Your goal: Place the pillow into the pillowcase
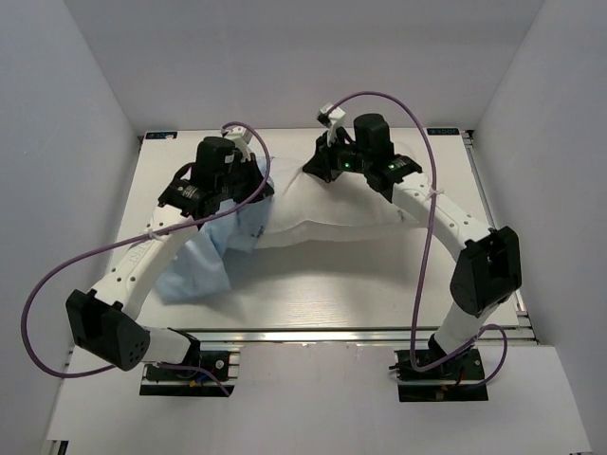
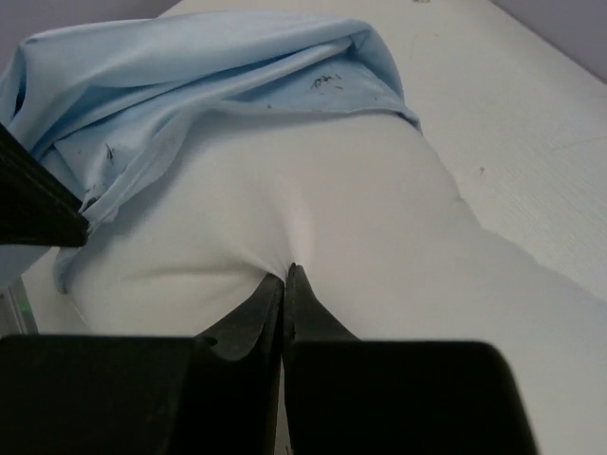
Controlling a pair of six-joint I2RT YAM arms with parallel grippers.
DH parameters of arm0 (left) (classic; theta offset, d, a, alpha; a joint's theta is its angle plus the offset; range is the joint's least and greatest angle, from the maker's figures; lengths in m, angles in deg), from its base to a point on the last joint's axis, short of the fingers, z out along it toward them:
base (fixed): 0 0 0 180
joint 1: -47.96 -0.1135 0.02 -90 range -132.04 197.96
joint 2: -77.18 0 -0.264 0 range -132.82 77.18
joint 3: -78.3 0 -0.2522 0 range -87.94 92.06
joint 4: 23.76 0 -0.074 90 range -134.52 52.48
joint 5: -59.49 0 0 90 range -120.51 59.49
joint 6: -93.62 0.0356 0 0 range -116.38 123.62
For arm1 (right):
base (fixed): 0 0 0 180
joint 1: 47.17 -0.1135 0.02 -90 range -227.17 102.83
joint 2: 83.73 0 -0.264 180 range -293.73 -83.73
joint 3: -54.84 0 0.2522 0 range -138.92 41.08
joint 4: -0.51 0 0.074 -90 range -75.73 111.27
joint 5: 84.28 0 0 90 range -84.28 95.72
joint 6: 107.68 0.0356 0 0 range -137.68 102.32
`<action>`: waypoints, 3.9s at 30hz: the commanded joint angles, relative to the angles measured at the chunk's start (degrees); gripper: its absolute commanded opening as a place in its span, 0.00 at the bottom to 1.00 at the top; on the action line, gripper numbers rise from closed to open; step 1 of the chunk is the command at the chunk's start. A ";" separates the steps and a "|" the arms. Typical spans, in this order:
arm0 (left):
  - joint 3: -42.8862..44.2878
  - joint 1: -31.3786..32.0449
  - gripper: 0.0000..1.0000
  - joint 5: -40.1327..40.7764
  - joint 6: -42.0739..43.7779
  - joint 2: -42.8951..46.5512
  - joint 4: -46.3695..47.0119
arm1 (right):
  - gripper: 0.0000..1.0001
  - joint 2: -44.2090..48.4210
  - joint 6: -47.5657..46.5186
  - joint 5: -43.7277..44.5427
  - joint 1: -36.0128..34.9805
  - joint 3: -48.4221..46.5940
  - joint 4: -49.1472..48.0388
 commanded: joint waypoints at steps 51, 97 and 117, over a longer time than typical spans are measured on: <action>-42.21 8.16 0.60 21.47 -27.95 31.45 1.21 | 0.70 6.31 -39.04 22.99 -19.58 27.96 -14.04; -20.32 9.83 0.35 49.79 0.97 -0.29 3.50 | 0.06 -5.92 -27.78 -1.45 -10.00 -8.26 18.83; -6.19 9.83 0.00 10.53 0.09 4.03 8.85 | 0.00 -9.52 -10.76 -4.08 -9.65 -13.88 13.49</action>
